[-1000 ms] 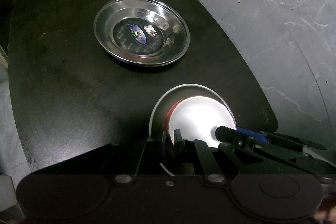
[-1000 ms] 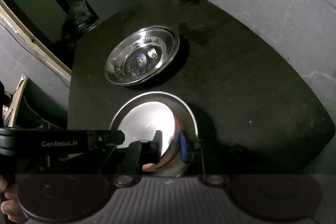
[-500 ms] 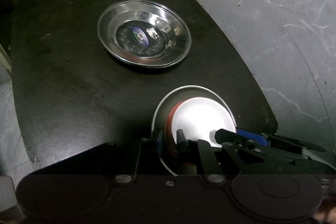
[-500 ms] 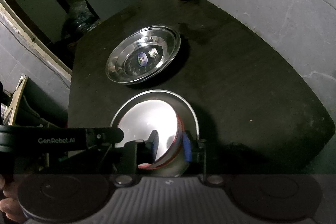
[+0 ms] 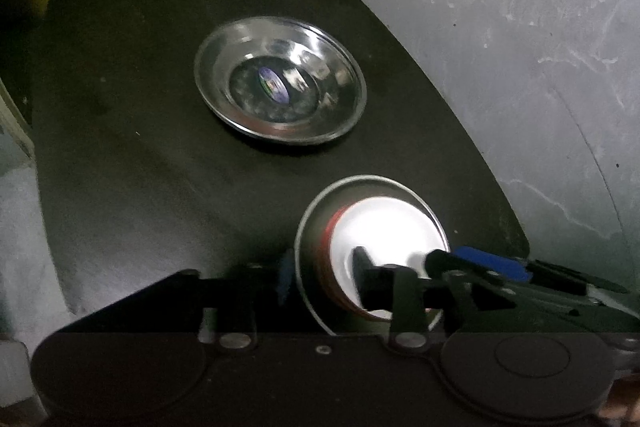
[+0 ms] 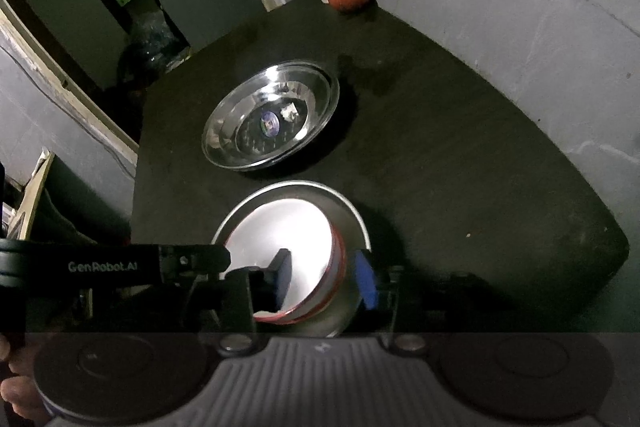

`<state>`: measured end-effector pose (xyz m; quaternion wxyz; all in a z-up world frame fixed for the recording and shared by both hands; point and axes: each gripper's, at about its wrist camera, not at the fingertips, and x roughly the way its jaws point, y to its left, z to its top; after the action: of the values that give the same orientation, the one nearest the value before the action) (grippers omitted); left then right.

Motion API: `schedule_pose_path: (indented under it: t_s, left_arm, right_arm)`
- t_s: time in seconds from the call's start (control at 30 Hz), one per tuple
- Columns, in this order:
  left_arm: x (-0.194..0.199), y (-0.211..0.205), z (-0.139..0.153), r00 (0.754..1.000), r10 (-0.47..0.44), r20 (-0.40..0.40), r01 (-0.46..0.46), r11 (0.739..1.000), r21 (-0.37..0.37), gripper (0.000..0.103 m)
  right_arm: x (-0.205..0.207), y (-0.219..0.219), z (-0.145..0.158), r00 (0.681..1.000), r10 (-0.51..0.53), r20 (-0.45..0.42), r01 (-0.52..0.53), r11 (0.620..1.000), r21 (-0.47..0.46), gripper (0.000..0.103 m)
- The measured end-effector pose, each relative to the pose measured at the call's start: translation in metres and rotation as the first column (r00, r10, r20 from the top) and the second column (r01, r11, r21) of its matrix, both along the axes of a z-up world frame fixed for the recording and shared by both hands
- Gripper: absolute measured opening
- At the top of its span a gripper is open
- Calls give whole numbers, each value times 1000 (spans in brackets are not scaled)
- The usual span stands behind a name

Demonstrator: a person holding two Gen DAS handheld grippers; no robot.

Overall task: Organize plates and bowls
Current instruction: 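Open both grippers and release the white bowl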

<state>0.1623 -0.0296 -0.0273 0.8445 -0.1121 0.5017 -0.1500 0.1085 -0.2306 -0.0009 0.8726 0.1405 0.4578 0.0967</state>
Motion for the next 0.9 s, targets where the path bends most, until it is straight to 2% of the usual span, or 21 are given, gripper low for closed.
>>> schedule_pose_path:
  t_s: [0.07,0.2,0.3,0.37,0.43,0.5,0.63,0.73,0.9]
  left_arm:
    - [-1,3,3,1000,5,16,-5,1000,8,45]
    - [-6,9,8,998,31,48,-33,999,31,69]
    - [-10,13,13,995,52,81,-58,996,66,82]
    - [-13,15,16,992,71,101,-81,992,96,85]
    - [-16,15,18,989,82,120,-98,986,136,87]
    - [-18,14,20,987,88,137,-111,978,175,94]
    - [-25,11,22,979,91,182,-135,959,249,96]
    - [-29,8,24,973,95,210,-154,945,289,96]
    - [-38,10,28,957,125,260,-200,938,284,97]
  right_arm:
    - [-2,-2,4,1000,-3,14,3,1000,-3,47]
    - [-3,-6,8,999,-15,31,16,1000,-6,54]
    - [-4,-9,10,999,-23,38,24,1000,-2,61]
    - [-5,-10,11,999,-27,43,27,1000,2,67]
    - [-6,-11,12,998,-29,50,28,1000,2,81]
    - [-7,-11,13,998,-32,62,33,999,-6,90]
    - [-10,-12,17,995,-38,90,40,999,-21,99]
    - [-13,-14,20,993,-42,114,46,998,-39,103]
    - [-18,-19,23,989,-39,144,51,996,-75,103]
